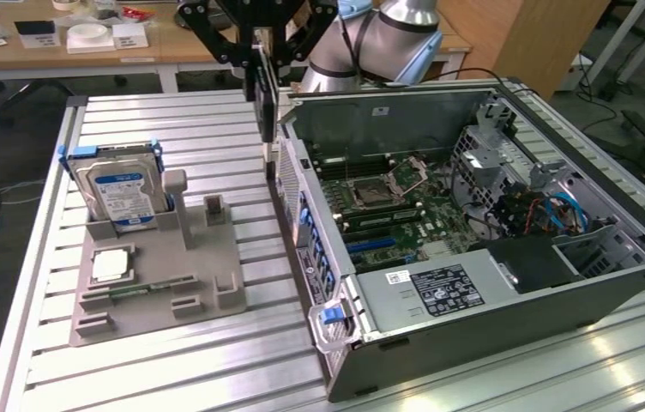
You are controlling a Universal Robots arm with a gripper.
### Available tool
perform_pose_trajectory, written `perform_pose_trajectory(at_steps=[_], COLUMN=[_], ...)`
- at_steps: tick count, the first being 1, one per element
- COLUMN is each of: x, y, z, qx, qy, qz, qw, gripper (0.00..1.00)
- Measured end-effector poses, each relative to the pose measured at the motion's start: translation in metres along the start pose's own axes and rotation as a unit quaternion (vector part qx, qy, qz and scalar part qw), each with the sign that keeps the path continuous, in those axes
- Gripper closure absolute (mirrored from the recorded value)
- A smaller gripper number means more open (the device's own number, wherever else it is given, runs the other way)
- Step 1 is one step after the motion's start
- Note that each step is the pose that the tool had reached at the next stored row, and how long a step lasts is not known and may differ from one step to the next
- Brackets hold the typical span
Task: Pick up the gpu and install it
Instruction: 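Pick up the gpu and move the gpu toward the slot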
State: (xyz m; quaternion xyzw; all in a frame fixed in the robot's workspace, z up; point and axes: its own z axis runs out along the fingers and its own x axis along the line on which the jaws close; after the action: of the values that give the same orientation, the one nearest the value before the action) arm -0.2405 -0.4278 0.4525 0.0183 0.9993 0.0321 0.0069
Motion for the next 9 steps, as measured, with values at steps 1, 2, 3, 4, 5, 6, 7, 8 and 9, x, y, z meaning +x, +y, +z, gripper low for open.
perform_pose_trajectory(at_steps=[1, 2, 3, 4, 5, 6, 7, 8, 9], x=[-0.002, -0.005, -0.007, -0.009, -0.011, -0.013, -0.014, -0.016, -0.017], y=[0.0001, 0.0002, 0.0002, 0.0003, 0.0004, 0.0004, 0.0005, 0.0006, 0.0006], z=[0.0000, 0.0001, 0.0001, 0.0002, 0.0002, 0.0002, 0.0002, 0.0003, 0.0003], qx=[0.0000, 0.0000, 0.0000, 0.0000, 0.0000, 0.0000, 0.0000, 0.0000, 0.0000], qy=[0.0000, 0.0000, 0.0000, 0.0000, 0.0000, 0.0000, 0.0000, 0.0000, 0.0000], qz=[0.000, 0.000, 0.000, 0.000, 0.000, 0.000, 0.000, 0.000, 0.000], qw=[1.0000, 1.0000, 1.0000, 1.0000, 1.0000, 1.0000, 1.0000, 1.0000, 1.0000], gripper=[0.72, 0.72, 0.72, 0.72, 0.72, 0.72, 0.72, 0.72, 0.72])
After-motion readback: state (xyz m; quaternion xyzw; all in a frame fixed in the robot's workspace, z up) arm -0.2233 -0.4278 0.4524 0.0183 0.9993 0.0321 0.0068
